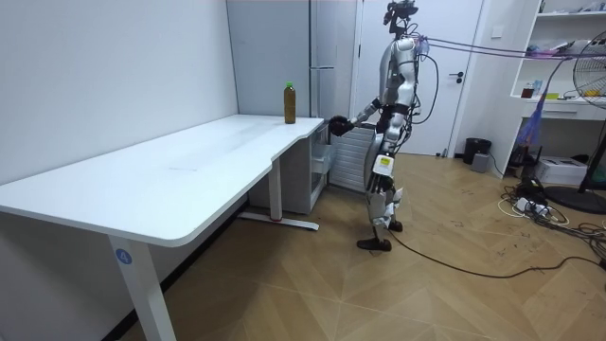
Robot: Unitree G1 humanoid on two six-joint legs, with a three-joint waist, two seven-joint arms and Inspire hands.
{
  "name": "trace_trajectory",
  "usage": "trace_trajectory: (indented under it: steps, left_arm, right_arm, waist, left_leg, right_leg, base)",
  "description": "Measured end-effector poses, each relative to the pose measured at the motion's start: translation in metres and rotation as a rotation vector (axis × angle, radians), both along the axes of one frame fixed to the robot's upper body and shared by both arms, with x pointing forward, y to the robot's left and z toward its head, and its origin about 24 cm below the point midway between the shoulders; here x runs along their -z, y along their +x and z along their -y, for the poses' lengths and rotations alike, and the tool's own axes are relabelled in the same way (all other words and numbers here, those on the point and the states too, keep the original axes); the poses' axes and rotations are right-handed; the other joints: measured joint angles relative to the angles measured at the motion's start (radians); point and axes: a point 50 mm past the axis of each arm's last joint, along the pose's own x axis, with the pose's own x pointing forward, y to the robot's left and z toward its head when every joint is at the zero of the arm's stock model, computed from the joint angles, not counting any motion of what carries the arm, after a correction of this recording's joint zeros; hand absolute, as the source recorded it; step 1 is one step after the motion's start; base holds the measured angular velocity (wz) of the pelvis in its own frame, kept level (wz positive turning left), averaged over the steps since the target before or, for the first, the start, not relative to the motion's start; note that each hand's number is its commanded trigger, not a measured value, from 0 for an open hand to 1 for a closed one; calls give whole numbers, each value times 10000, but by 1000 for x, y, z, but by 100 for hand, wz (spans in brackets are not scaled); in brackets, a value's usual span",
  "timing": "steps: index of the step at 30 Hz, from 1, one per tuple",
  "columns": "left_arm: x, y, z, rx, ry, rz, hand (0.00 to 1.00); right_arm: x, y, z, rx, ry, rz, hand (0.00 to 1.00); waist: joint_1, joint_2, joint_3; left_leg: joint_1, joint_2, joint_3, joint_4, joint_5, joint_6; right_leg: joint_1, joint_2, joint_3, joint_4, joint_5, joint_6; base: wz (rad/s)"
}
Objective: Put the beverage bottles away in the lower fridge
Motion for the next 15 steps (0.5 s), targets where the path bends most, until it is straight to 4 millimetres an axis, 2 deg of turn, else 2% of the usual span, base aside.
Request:
trace_trajectory:
  steps: [9,12,15]
  left_arm:
    - [3,-26,7,1252,59,-1275,0]
    - [3,-24,11,1583,-191,-1447,0]
    - [4,-19,14,1907,-390,-1390,0]
  right_arm:
    - [0,0,1,126,108,46,100]
    - [1,3,4,237,125,-96,100]
    - [4,8,9,458,117,-369,100]
  waist:
    - [-51,-92,13]
    - [-48,-24,-37]
    - [-69,6,-37]
  left_leg:
    - [-178,-16,-185,185,0,0]
    - [-528,-26,-324,388,9,10]
    - [-958,-44,-505,565,61,52]
  right_leg:
    - [-23,-6,-391,-1,-10,15]
    - [-218,17,-434,33,-11,12]
    - [-568,17,-611,189,-11,11]
  base:
    - [9]
    - [13]
    - [19]
